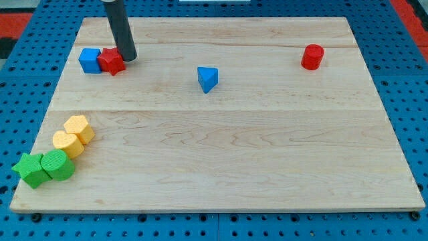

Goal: Drag the blue triangle to right of red star

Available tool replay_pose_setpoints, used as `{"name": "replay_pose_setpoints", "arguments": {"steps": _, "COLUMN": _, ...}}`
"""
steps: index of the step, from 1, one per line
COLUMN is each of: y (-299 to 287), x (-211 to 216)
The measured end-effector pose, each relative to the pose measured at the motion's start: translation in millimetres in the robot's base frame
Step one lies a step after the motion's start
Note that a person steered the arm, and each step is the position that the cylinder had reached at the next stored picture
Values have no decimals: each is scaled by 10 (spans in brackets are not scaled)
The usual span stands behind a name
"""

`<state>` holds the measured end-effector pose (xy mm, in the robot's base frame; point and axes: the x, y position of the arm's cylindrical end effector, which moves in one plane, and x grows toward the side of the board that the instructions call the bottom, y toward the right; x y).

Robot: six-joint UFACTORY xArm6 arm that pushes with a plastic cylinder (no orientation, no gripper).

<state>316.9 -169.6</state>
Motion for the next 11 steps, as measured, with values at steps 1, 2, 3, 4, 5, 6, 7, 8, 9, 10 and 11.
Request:
{"name": "replay_pose_setpoints", "arguments": {"steps": 1, "y": 822, "x": -451}}
{"name": "replay_pose_setpoints", "arguments": {"steps": 2, "y": 1740, "x": -450}}
{"name": "replay_pose_setpoints", "arguments": {"steps": 3, "y": 2325, "x": 204}}
{"name": "replay_pose_setpoints", "arguments": {"steps": 4, "y": 2269, "x": 387}}
{"name": "replay_pose_setpoints", "arguments": {"steps": 5, "y": 1681, "x": 752}}
{"name": "replay_pose_setpoints", "arguments": {"steps": 6, "y": 1143, "x": 682}}
{"name": "replay_pose_setpoints", "arguments": {"steps": 7, "y": 1113, "x": 372}}
{"name": "replay_pose_setpoints", "arguments": {"steps": 8, "y": 1469, "x": 224}}
{"name": "replay_pose_setpoints", "arguments": {"steps": 9, "y": 1278, "x": 154}}
{"name": "replay_pose_setpoints", "arguments": {"steps": 10, "y": 796, "x": 121}}
{"name": "replay_pose_setpoints", "arguments": {"steps": 11, "y": 331, "x": 119}}
